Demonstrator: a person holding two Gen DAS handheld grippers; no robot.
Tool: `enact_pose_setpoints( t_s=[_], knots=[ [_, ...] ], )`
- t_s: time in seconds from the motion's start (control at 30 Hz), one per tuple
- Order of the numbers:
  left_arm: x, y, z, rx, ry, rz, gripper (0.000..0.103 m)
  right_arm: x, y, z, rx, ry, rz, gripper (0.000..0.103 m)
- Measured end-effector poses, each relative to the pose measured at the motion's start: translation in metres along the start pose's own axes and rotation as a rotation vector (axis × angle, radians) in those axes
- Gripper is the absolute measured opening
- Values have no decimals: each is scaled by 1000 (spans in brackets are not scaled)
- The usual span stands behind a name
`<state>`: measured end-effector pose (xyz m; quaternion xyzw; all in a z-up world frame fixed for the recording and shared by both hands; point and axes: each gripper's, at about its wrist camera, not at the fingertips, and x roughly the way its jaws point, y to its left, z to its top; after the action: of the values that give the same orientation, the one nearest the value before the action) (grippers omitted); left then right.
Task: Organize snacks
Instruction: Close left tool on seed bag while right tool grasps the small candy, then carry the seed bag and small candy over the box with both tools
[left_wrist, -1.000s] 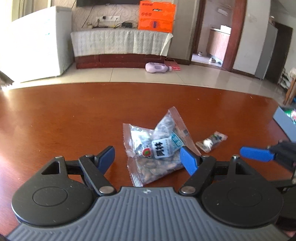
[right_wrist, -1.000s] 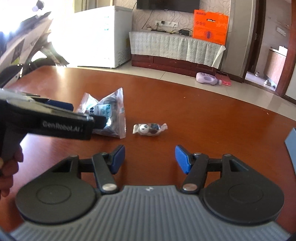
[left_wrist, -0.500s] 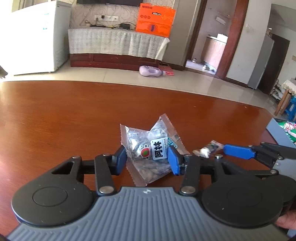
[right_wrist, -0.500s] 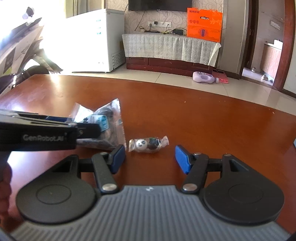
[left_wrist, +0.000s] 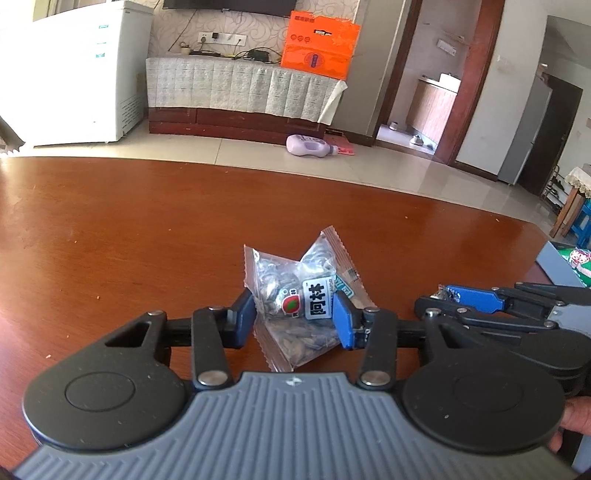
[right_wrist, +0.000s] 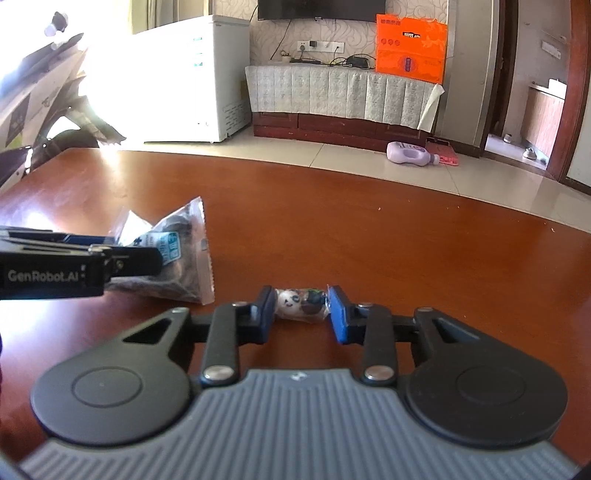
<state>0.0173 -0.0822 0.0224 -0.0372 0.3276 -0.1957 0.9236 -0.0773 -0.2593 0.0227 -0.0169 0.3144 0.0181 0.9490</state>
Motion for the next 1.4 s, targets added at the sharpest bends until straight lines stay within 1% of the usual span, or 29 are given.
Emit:
enact_pose_setpoints(
  t_s=[0.07,0.2,0.5,0.7,0.9,1.23,1.4],
  knots=[
    [-1,0,2,7,-7,-10,49,-4,-1,0,-3,11,3,34],
    [-6,-13,6,18,-24,-25,49,-12,-1,0,-15,14,4,34],
    [-16,-54,10,53,-41,-43,49,-42,-13,2,-34,5,1,34],
    [-24,-93,14,63,-52,-63,49,-72,-29,2,-28,-17,-12,34],
    [-27,-138,20,71,-60,-92,49,-98,-48,-7,-29,-29,-33,34],
    [-22,-210,24,104,-59,-144,49,-139,-87,-27,-8,-50,-67,34],
    [-17,-237,25,119,-55,-162,49,-156,-107,-33,12,-65,-85,34]
  ],
)
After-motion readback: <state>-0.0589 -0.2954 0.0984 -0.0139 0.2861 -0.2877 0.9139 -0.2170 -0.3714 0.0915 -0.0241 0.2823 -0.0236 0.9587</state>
